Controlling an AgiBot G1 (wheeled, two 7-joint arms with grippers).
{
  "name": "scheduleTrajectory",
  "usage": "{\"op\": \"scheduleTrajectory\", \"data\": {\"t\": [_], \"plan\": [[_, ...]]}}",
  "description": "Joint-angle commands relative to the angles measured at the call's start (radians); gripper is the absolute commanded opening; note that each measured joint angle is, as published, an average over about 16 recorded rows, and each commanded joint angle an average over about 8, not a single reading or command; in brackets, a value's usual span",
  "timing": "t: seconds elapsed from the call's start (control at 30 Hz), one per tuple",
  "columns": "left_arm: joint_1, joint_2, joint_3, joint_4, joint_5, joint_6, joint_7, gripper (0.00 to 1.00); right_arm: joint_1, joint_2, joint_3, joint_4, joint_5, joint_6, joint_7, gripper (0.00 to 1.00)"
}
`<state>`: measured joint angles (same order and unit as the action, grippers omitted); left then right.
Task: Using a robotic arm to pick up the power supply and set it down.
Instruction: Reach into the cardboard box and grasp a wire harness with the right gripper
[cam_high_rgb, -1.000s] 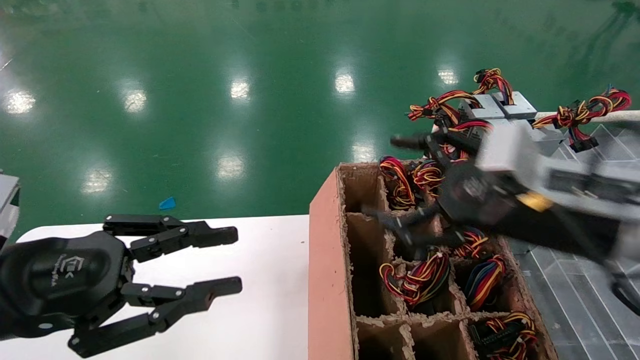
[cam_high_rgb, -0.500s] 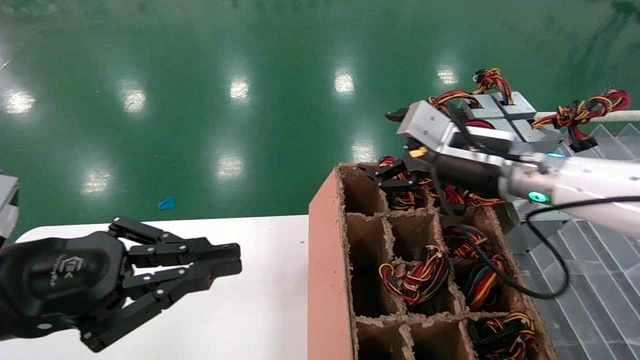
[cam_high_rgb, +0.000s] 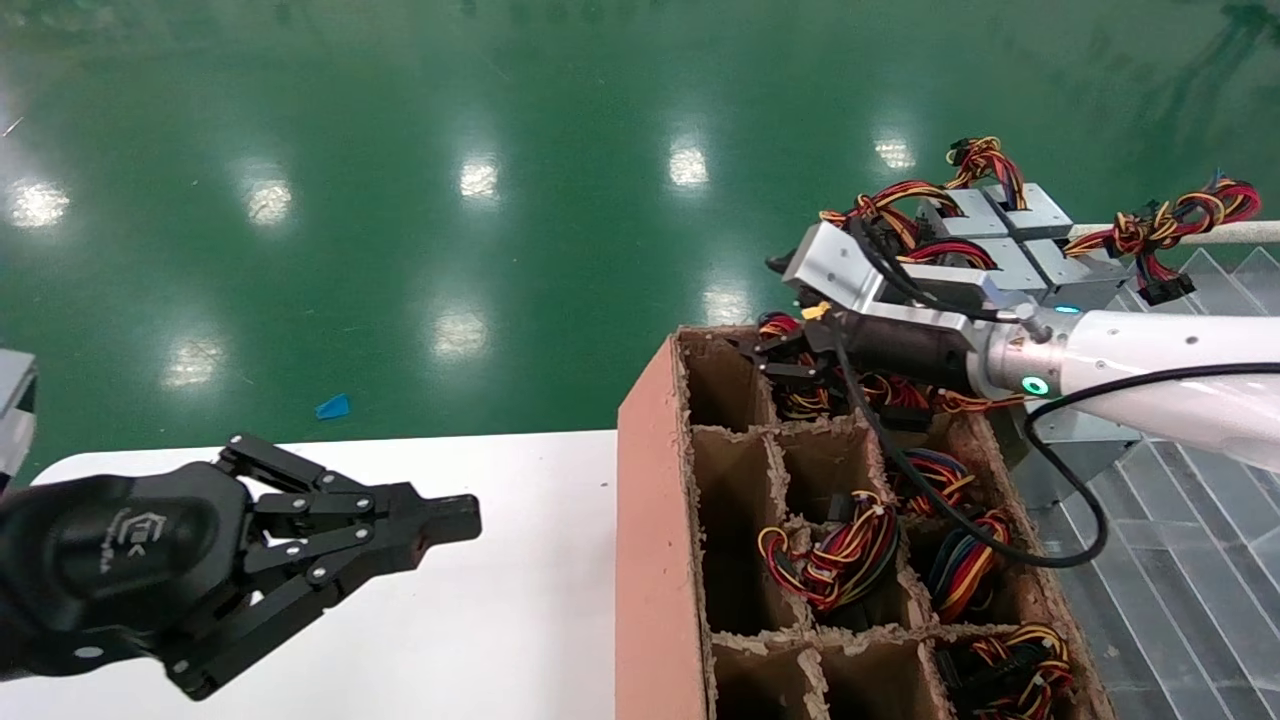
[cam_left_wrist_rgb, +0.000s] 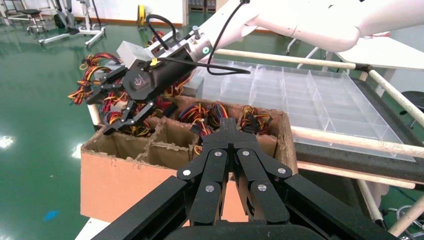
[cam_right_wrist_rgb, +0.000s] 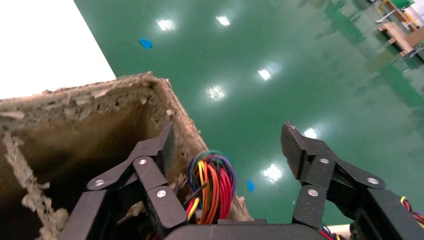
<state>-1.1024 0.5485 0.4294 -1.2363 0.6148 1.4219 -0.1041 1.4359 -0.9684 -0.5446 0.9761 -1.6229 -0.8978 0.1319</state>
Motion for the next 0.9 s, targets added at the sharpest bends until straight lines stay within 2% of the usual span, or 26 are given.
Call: {"op": "scheduleTrajectory", "data": {"t": [0.03, 0.9], "plan": [[0.0, 0.0, 0.0, 0.0, 0.0, 0.0, 0.0, 0.0, 0.003, 0.002, -0.001, -0.007, -0.001, -0.005, -0.004, 0.0], [0.0, 0.0, 0.0, 0.0, 0.0, 0.0, 0.0, 0.0, -0.006, 0.089, -0.016, 0.108, -0.027, -0.079, 0.079, 0.0]]}}
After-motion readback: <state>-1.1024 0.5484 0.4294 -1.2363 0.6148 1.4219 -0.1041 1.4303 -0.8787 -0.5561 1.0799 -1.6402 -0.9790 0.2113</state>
